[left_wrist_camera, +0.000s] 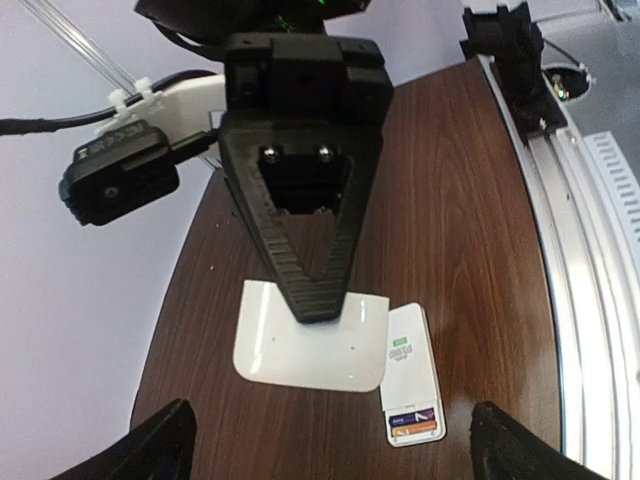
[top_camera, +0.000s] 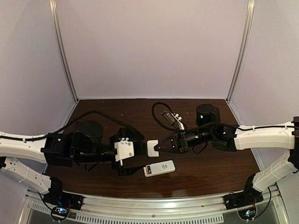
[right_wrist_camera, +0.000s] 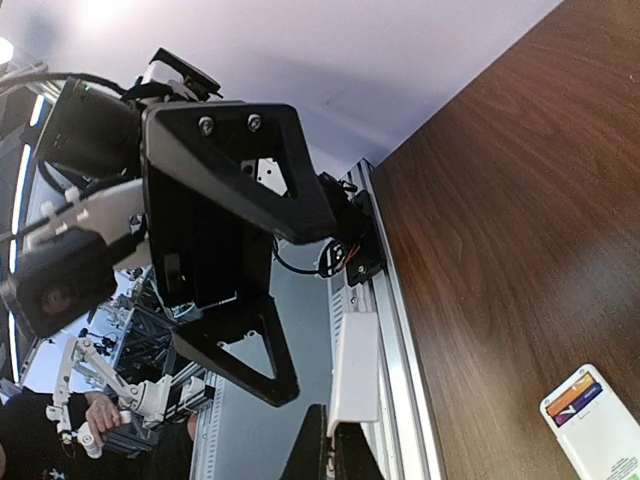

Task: Load the batteries into the remote control
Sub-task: Pass from the right arm to the left

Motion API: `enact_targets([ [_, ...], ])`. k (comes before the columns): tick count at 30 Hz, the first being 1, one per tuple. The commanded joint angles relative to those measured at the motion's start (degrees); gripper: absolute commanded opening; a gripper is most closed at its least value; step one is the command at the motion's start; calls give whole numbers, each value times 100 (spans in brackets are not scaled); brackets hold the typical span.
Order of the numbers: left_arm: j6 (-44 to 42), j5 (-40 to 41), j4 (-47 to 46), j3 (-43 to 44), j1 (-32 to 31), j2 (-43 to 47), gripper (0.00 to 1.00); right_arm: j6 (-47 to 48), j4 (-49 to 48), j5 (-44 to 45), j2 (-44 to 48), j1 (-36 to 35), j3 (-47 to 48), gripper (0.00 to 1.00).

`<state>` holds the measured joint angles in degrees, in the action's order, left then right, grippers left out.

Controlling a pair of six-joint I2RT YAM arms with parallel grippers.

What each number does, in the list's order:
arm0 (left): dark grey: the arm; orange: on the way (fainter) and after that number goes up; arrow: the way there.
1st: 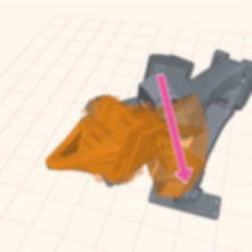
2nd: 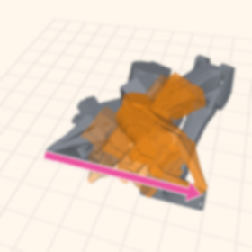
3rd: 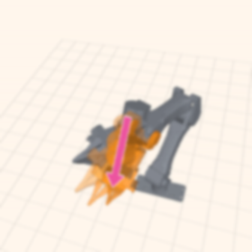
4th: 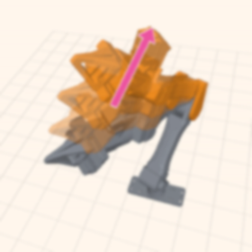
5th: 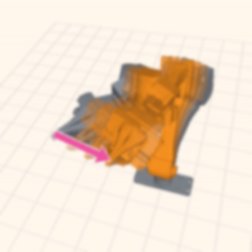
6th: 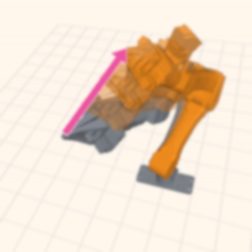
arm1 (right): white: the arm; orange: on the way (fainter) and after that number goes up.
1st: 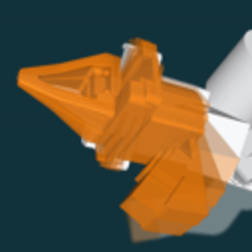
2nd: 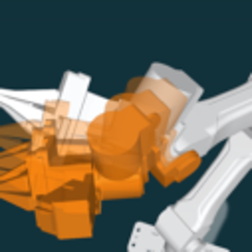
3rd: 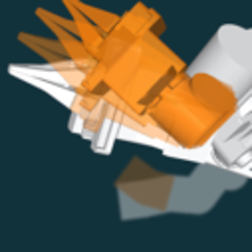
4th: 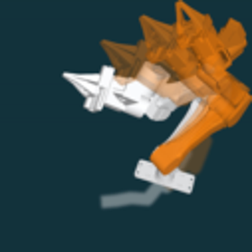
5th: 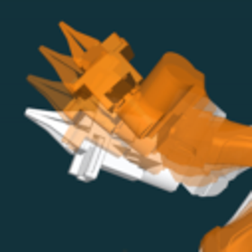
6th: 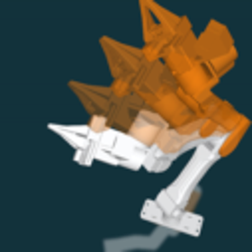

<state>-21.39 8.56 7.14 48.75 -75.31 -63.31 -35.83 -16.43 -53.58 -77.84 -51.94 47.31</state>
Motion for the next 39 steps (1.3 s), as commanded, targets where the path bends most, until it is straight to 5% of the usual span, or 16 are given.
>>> enact_targets([
  [1, -656, 919, -228, -74, -113, -286, 97, -784, -777, -123, -277, 18, -142, 0],
  [19, -274, 145, -169, 273, -107, -1032, 75, -1542, -1846, -466, -829, 9, -446, 0],
  [39, -415, -150, -320, 285, -107, -848, 63, -1959, -2440, -695, -1015, -9, -547, 0],
])
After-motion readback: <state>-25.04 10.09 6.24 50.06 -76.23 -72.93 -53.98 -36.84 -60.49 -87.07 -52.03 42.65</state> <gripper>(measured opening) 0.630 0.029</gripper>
